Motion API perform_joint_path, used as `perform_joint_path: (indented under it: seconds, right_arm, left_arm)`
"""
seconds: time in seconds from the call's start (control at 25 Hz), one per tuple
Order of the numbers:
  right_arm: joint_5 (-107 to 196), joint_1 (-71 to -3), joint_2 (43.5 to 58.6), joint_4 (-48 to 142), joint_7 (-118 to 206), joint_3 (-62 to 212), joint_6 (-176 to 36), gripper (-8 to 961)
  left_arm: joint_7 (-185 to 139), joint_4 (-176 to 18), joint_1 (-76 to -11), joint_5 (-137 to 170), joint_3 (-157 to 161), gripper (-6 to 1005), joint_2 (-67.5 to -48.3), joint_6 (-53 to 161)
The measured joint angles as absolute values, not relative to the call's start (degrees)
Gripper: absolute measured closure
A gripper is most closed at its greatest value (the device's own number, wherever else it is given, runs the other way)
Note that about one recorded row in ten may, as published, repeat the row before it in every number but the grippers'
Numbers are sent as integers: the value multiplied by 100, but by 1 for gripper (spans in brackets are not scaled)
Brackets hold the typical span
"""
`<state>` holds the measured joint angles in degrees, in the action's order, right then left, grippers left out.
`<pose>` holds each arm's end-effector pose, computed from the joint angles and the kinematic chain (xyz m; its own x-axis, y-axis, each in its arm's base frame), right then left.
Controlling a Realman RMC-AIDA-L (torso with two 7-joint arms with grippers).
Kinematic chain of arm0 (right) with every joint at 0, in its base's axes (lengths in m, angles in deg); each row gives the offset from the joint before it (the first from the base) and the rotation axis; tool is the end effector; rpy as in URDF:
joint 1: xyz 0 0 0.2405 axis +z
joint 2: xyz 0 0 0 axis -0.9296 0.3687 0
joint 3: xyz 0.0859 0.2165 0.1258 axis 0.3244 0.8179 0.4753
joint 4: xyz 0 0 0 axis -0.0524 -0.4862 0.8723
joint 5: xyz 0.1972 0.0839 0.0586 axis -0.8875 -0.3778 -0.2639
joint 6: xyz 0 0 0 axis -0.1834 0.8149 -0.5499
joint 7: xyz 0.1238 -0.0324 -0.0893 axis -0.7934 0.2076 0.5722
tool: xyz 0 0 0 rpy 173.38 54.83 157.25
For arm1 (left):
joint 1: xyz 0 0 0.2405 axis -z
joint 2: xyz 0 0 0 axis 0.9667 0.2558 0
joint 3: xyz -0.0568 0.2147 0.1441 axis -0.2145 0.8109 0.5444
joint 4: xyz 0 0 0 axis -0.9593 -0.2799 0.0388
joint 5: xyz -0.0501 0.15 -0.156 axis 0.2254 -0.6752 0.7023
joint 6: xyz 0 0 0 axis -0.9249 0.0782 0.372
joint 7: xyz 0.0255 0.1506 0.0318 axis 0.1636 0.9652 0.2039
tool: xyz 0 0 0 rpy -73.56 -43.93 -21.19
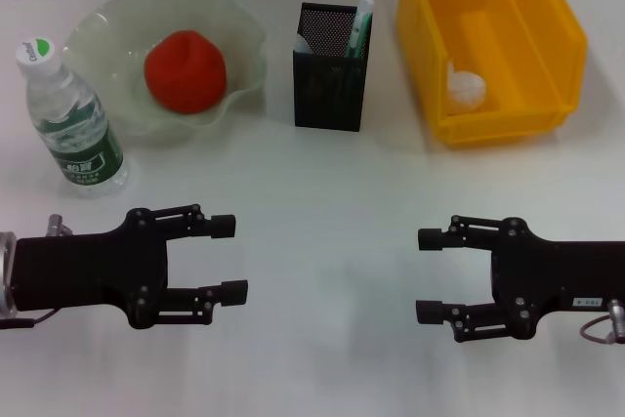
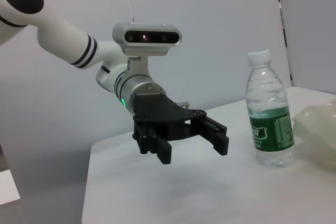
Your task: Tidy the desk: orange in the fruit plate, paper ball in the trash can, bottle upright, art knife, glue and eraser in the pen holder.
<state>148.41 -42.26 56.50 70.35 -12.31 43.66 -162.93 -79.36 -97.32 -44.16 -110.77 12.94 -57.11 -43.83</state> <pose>0.2905 0.2735 -0.0408 0.8096 -0.2242 -0.5425 -0.2635 -0.9647 0.0055 -0.3022 0.2776 -0.0176 0.7900 0.2670 0.5519 0.3014 -0.9530 0.0296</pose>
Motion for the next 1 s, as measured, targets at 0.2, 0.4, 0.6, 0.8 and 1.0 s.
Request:
perform_joint_path:
  seconds: [0.2, 0.4, 0.6, 0.8, 1.0]
  right_arm:
    - [14840, -4152, 5650, 6963, -1231, 4366, -16253, 137]
    - [14841, -4130, 5651, 6951, -1231, 4365, -16192, 137]
    - [14839, -4118, 5651, 6950, -1231, 4366, -16191, 137]
    - [14820, -4113, 5650, 6950, -1231, 4365, -16191, 137]
    - [14813, -4095, 5650, 6950, -1234, 4366, -16192, 137]
  left_arm:
    - [-7957, -9770, -4425, -11083, 1299, 211, -5698, -4418]
    - [-7957, -9771, -4434, -11084, 1299, 211, -5685, -4429]
    - [-7961, -9771, -4419, -11082, 1301, 211, -5669, -4453]
    - [-7963, -9771, -4403, -11082, 1308, 211, -5658, -4467]
    - [-7965, -9771, -4400, -11076, 1308, 211, -5647, -4495]
